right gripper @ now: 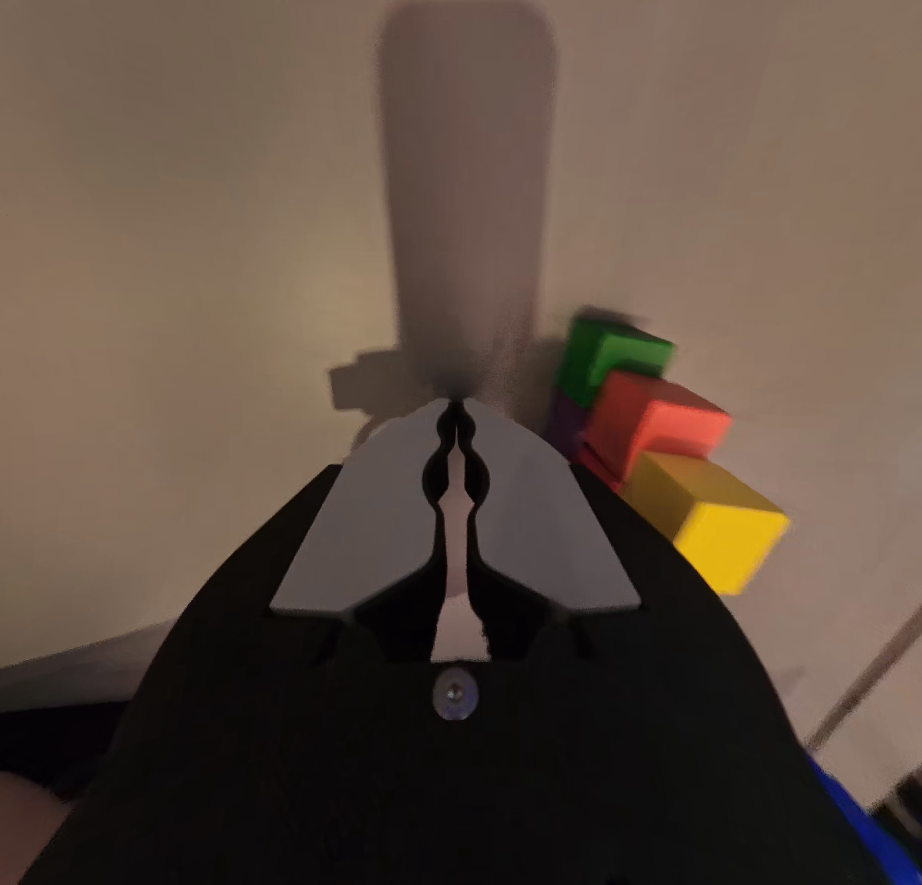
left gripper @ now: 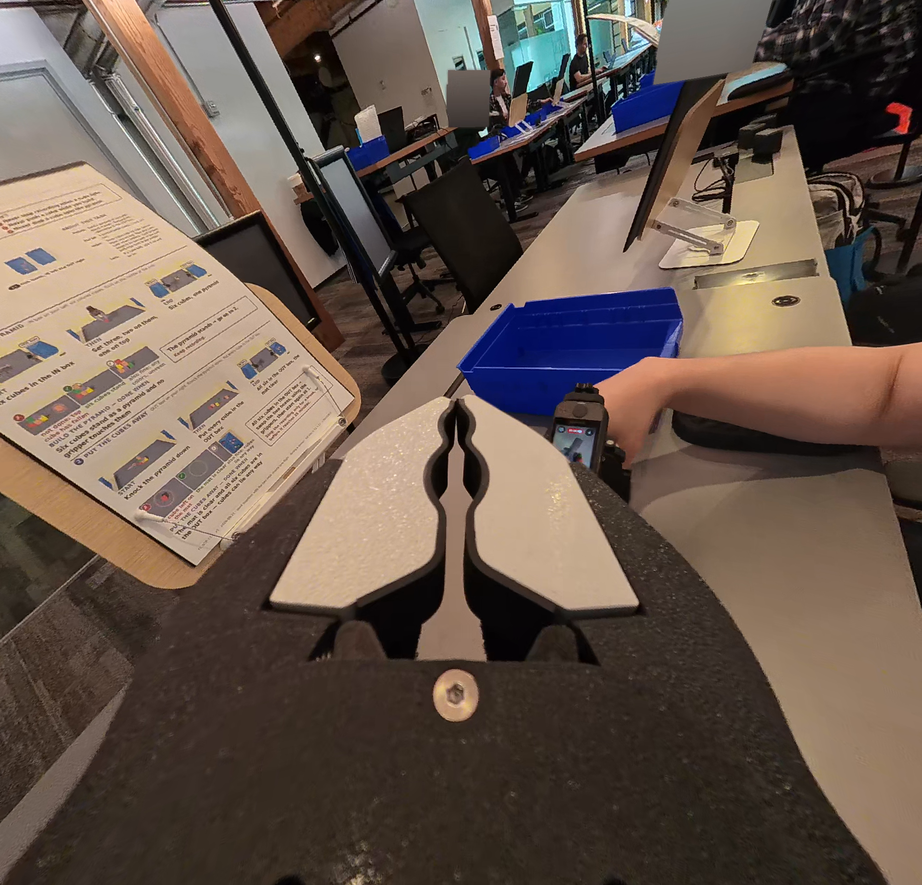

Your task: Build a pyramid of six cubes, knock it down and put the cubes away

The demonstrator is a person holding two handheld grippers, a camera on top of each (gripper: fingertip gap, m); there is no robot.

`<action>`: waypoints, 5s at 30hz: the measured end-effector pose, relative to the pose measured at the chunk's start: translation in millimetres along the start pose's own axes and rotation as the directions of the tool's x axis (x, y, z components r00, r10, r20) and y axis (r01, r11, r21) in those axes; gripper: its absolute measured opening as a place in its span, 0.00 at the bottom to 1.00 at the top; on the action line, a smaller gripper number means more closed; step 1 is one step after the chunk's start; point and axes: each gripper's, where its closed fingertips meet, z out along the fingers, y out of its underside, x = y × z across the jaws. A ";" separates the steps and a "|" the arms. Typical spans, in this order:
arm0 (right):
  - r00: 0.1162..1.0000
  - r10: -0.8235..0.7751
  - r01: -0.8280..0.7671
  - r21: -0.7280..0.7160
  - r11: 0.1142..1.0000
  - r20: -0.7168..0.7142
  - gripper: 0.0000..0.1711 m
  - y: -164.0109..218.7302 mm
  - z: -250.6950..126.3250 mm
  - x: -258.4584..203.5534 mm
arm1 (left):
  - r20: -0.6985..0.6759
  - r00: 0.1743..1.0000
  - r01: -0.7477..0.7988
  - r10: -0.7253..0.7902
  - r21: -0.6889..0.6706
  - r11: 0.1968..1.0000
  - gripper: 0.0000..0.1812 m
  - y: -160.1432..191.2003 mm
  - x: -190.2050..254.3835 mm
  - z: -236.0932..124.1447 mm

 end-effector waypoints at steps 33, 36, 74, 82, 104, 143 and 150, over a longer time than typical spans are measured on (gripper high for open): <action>0.542 0.827 -0.763 0.323 0.559 -0.151 0.26 89.2 -62.0 149.7 | 0.079 0.995 0.053 -0.057 0.048 0.997 0.05 -3.7 -20.3 -9.0; 0.549 0.816 -0.797 0.182 0.577 -0.181 0.26 102.7 -39.7 157.2 | 0.085 0.992 0.086 -0.092 0.071 0.994 0.05 -5.2 -26.5 -18.0; -0.102 0.978 -0.983 0.169 -0.071 -0.181 0.17 351.1 -58.5 119.0 | -0.001 1.000 0.018 -0.018 -0.023 1.000 0.01 1.5 1.9 -19.0; -0.135 0.974 -0.979 0.176 -0.103 -0.181 0.19 362.1 -49.0 114.8 | -0.011 1.000 0.011 -0.012 -0.045 0.999 0.01 5.7 3.4 -14.1; 0.999 0.038 -0.039 0.119 0.992 0.011 0.21 30.1 -25.2 43.3 | -0.008 1.000 0.000 0.000 -0.021 1.000 0.01 0.3 2.4 -32.6; 0.110 0.986 -0.990 0.076 0.120 -0.123 0.17 307.8 -41.4 114.5 | -0.003 1.000 0.007 -0.007 -0.079 0.997 0.01 14.0 -2.6 -25.5; 0.133 0.973 -0.965 0.198 0.171 -0.188 0.29 298.5 -79.5 131.1 | -0.006 1.000 -0.004 0.003 -0.092 0.996 0.02 15.3 -0.5 -24.1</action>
